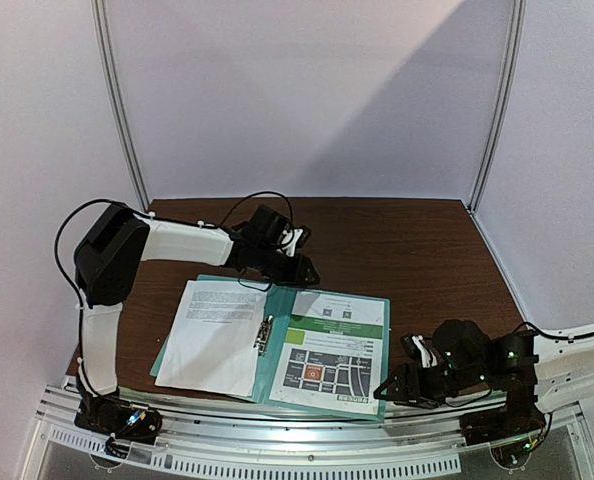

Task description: Put the files into the folder

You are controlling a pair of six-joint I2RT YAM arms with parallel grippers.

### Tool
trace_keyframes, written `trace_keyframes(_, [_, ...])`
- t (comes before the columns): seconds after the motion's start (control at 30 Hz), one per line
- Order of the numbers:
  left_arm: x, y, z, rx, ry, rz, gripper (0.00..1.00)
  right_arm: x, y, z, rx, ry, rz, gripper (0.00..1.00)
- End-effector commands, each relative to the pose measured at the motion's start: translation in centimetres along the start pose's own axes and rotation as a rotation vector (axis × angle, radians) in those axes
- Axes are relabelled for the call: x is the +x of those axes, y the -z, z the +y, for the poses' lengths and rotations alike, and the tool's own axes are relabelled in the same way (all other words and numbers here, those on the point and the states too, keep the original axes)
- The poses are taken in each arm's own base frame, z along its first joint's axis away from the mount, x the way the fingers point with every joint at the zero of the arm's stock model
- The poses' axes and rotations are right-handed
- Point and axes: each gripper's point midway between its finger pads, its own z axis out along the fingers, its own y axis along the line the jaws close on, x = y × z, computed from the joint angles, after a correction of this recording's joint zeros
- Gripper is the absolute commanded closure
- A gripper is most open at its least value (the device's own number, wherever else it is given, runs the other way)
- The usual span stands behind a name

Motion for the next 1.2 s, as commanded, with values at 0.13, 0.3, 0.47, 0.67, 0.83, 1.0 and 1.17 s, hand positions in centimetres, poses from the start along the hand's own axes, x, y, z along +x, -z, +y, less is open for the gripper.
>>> trace_keyframes(0.13, [1.4, 1.4, 3.3, -0.122, 0.000, 0.035, 0.57, 3.2, -1.1, -1.0, -0.041, -0.025, 0.160, 0.25])
trace_keyframes(0.3, [2.0, 1.4, 3.5, -0.116, 0.013, 0.040, 0.58, 2.5, -1.5, -1.4, -0.074, -0.028, 0.107, 0.25])
trace_keyframes(0.47, [2.3, 1.3, 3.5, -0.112, 0.018, 0.042, 0.58, 2.3, -1.8, -1.6, -0.147, -0.059, 0.071, 0.29])
trace_keyframes(0.67, [2.5, 1.3, 3.5, -0.110, 0.023, 0.045, 0.58, 2.3, -1.9, -1.2, -0.189, -0.052, 0.033, 0.36])
trace_keyframes(0.83, [2.9, 1.2, 3.6, -0.101, 0.031, 0.048, 0.58, 2.4, -2.0, -0.8, -0.225, -0.039, 0.020, 0.39])
trace_keyframes(1.0, [3.5, 1.0, 3.8, -0.096, 0.039, 0.055, 0.58, 1.8, -1.7, 0.0, -0.260, -0.002, -0.020, 0.42])
trace_keyframes(1.17, [4.0, 0.8, 3.8, -0.087, 0.049, 0.056, 0.58, 1.3, -1.5, 0.5, -0.276, 0.020, -0.051, 0.47])
